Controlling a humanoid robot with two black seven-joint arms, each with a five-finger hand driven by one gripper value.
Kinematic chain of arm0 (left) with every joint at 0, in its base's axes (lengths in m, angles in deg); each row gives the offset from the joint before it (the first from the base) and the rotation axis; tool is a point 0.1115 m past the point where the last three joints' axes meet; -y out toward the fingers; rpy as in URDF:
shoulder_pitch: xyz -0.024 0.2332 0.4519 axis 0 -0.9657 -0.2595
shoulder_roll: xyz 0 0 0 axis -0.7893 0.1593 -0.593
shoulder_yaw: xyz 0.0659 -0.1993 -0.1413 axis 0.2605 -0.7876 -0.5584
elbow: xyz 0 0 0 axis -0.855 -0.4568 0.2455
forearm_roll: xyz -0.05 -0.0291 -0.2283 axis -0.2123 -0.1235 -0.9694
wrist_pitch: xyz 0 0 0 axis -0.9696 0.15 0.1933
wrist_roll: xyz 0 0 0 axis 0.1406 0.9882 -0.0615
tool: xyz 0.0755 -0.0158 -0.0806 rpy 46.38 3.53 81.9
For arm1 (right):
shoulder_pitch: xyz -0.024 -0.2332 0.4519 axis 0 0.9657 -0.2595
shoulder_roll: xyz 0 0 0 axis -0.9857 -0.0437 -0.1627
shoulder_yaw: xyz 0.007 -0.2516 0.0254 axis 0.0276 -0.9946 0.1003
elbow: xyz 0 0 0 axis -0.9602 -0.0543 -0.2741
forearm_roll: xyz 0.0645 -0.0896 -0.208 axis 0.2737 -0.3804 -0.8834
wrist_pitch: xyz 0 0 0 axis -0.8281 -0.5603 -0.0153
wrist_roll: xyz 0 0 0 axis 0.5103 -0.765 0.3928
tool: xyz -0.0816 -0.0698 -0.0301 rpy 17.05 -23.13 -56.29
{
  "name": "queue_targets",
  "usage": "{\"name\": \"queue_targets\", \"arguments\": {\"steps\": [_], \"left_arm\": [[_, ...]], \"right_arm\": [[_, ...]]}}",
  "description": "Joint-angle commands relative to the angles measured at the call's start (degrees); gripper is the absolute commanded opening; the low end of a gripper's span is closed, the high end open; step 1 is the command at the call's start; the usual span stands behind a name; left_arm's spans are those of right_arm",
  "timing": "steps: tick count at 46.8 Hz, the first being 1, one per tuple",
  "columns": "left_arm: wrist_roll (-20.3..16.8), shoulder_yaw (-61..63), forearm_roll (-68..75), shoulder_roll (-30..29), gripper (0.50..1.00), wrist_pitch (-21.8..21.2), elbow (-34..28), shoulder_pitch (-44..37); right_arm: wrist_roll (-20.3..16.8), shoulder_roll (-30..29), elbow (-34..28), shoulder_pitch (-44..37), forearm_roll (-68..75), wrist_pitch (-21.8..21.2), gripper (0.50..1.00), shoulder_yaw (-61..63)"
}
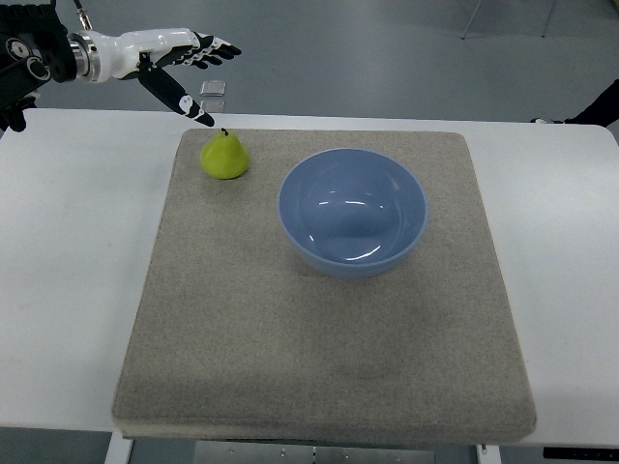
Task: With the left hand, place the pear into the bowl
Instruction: 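Swing the left hand over the table toward the yellow-green pear, then lower the left hand around the pear and close its fingers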
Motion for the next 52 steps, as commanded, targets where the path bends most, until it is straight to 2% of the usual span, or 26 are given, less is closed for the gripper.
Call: {"name": "queue_targets", "arguments": {"steps": [1,14,27,33,43,52], "left_arm": [[-0.08,0.01,5.81,-0.1,0.992,0.09,0.97,0.74],[-0.78,-0.07,26.74,0.87,0.992,-0.26,1.15,0.04],[-0.69,0.8,29.82,5.61,0.992,-2.72,-0.34,-4.09],[-0.69,1.07,30.7,7.46,0.992,-5.27,-3.33,-4.97],[-0.69,0.98,30.26,9.22,0.992,-5.88,-6.05,-5.84],[-0.69,1.07,29.73,11.76,0.992,-8.79,-9.92,-7.25]], "right_arm": [[0.0,0.0,-0.01,0.0,0.0,0.0,0.924,0.0],[0.0,0.0,0.08,0.0,0.0,0.0,0.924,0.0],[0.0,0.0,-0.01,0.0,0.0,0.0,0.924,0.0],[0.0,0.0,0.08,0.0,0.0,0.0,0.924,0.0],[0.0,0.0,-0.01,0.0,0.0,0.0,0.924,0.0],[0.0,0.0,-0.01,0.0,0.0,0.0,0.924,0.0]]}}
